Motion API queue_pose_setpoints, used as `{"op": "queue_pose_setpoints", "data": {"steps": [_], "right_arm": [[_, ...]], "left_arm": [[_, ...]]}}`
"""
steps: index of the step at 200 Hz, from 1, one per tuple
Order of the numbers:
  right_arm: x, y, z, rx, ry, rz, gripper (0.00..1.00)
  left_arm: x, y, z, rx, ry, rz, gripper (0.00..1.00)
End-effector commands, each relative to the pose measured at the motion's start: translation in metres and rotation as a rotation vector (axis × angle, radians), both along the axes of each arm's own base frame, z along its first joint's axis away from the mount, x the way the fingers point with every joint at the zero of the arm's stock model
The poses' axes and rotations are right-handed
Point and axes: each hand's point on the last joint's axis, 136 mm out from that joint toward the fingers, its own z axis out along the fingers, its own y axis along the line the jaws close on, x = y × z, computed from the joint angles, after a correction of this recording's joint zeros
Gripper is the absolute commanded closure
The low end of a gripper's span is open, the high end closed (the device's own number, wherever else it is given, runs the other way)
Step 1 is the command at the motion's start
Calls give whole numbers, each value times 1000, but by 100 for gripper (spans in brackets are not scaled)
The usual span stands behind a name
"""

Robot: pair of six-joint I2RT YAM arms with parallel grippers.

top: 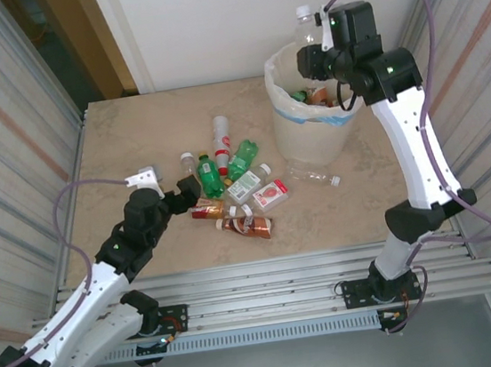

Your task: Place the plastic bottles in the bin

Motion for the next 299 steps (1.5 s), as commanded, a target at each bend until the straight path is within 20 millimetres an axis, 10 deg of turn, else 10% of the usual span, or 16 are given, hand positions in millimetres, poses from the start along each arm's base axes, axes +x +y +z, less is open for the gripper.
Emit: {"op": "queue_pose_setpoints", "data": {"steps": [1,136,269,299], "right_arm": [[12,-8,1,-23,-4,21,77],[91,-74,-86,-92,177,-89,79],[82,-95,-121,-231,282,-154,51],[76,-97,-117,-258,278,-161,31]], "left_arm": [[8,-8,18,-48,-59,-22,1],[13,-11,16,-16,-32,-27,1],[4,5,30,7,-75,8,1],[2,5,31,1,-78,5,1]]}}
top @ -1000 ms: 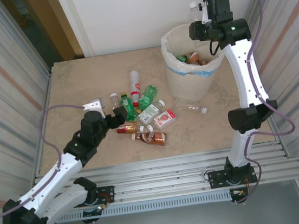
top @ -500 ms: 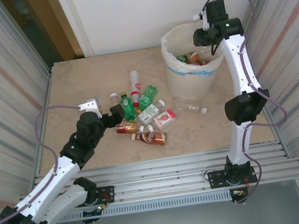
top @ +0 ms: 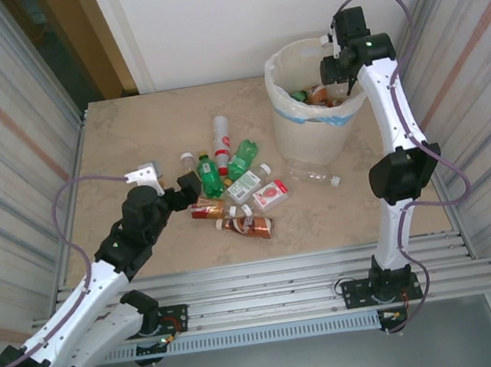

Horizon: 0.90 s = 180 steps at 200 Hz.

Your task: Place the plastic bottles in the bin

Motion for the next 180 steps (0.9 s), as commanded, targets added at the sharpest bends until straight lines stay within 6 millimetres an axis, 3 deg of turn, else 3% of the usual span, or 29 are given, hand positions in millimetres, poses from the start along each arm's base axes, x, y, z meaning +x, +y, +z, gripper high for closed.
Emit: {"op": "queue_pose_setpoints", "data": {"steps": [1,21,94,141,180], "right_arm": [[-16,-5,31,-46,-55,-3,30],[-19,-4,37,-51,-69,6,20],[-38,20,78,-25,-172,65,19],[-72,57,110,-56,-262,125,15],[-113,95,108,-24,-297,194,6]], "left_arm": [[0,7,17,0,-40,21,1],[-1,7,18,-4,-41,21,1],[-7,10,18,-13,-39,17,1],[-10,11,22,-7,-27,15,1],[-14,14,21,-17,-20,18,1]]}}
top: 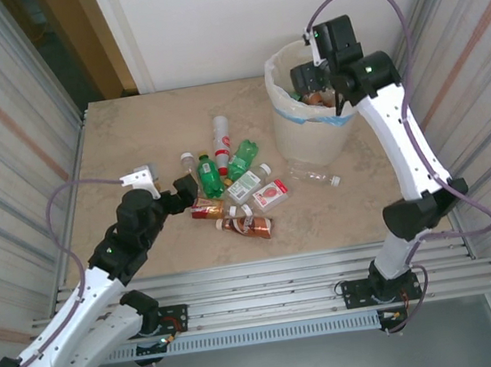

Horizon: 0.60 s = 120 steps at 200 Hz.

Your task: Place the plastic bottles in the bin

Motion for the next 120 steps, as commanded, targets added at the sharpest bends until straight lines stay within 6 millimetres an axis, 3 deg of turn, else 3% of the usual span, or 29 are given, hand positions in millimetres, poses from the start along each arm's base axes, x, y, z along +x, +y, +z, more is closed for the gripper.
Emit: {"op": "queue_pose_setpoints", "data": {"steps": [1,22,61,120], "right_arm": [[-26,9,17,18,-72,6,6],[-53,25,8,49,-68,38,3],[-110,59,-35,150,25,149,0],[-169,104,-96,125,152,270,2]], "left_arm": [[-3,6,13,-15,-20,17,1],[-6,9,9,-10,-6,26,1],[-10,15,-2,-9,29,53,1],[-14,27,-23,3,95,114,1]]}}
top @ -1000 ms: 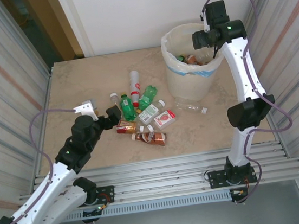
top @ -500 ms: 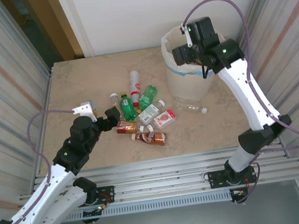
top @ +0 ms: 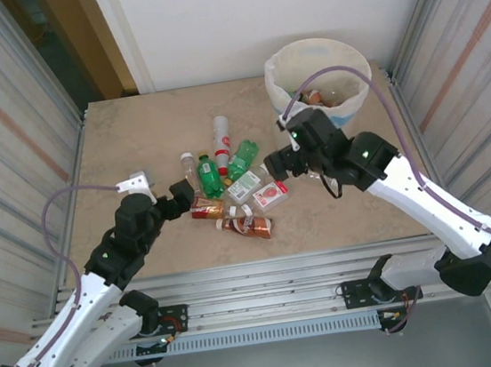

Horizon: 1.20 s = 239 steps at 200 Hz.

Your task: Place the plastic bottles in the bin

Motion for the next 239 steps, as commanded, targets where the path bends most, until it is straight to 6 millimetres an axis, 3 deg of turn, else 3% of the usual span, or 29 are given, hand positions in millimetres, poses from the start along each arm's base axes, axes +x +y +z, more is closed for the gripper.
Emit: {"op": "queue_pose_setpoints", "data": {"steps": [1,68,114,160,239], "right_arm": [[-16,13,-14,31,28,-3,2],[-69,68,-97,-105,194,166,1],[-86,93,-148,-220,316,267,2],[-77,112,-178,-312,343,345,6],[-62,125,-227,-407,414,410,15]], "left_arm": [[-3,14,-9,11,30,65,1],[-8,43,-31,20,99,151,1],[-6,61,-45,-40,144,190,1],[-7,67,-60,-65,179,206,1],[-10,66,-56,-91,170,200,1]]}}
